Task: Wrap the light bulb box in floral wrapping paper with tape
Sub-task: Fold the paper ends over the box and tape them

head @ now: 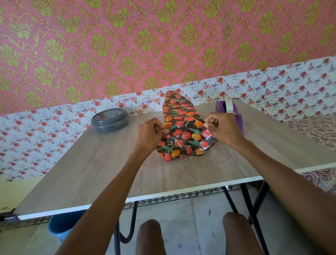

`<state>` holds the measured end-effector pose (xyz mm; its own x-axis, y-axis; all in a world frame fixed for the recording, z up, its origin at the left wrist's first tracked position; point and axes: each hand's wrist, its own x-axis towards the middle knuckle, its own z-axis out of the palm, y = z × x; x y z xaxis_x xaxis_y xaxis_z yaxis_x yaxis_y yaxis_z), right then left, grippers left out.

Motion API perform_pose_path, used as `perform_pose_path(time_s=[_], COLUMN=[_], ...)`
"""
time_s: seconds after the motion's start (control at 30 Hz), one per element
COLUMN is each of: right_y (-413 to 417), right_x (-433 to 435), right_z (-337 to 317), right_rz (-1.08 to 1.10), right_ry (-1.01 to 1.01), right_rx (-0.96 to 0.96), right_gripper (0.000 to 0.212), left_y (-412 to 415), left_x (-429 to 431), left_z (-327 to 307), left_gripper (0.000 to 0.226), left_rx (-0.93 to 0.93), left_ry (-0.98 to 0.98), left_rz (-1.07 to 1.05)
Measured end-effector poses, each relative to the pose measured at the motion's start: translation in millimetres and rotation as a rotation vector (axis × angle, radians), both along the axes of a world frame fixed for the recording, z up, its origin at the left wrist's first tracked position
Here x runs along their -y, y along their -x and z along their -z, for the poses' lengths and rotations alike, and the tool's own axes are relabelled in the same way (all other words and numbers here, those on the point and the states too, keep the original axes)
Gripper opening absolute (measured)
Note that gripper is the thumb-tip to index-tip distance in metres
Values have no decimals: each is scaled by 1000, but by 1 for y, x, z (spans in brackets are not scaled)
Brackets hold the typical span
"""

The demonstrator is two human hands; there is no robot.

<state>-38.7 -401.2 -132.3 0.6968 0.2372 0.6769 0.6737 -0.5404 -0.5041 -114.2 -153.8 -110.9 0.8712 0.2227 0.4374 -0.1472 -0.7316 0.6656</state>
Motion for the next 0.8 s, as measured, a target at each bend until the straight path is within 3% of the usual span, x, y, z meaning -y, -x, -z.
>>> perform_pose_path(time_s=[0.1,0.2,0.3,0.47,0.57,0.73,0.8], right_y=[-2,-1,2,4,5,9,8], right_x=[4,11,15,17,12,10,11], right_z=[2,9,12,10,17,19,17], right_rz=[-37,-60,-66,-16,-15,-130,-159], right_ry=[-6,8,11,266,395,171,170], right_rx=[-55,-102,-139,88,224,98,41], right_gripper=[11,18,26,38,32,9,17], left_y=[0,5,7,9,11,11,10], left_x=[3,4,-2,-13,-8,2,4], left_z=[3,8,13,11,12,19,19], left_gripper=[17,37,43,35,34,36,41], left_rx=[-18,-104,-133,-133,-117,-96,-130], left_ry=[15,34,-89,-126,-157,-108,-43], left_rz=[14,41,36,49,41,41,26])
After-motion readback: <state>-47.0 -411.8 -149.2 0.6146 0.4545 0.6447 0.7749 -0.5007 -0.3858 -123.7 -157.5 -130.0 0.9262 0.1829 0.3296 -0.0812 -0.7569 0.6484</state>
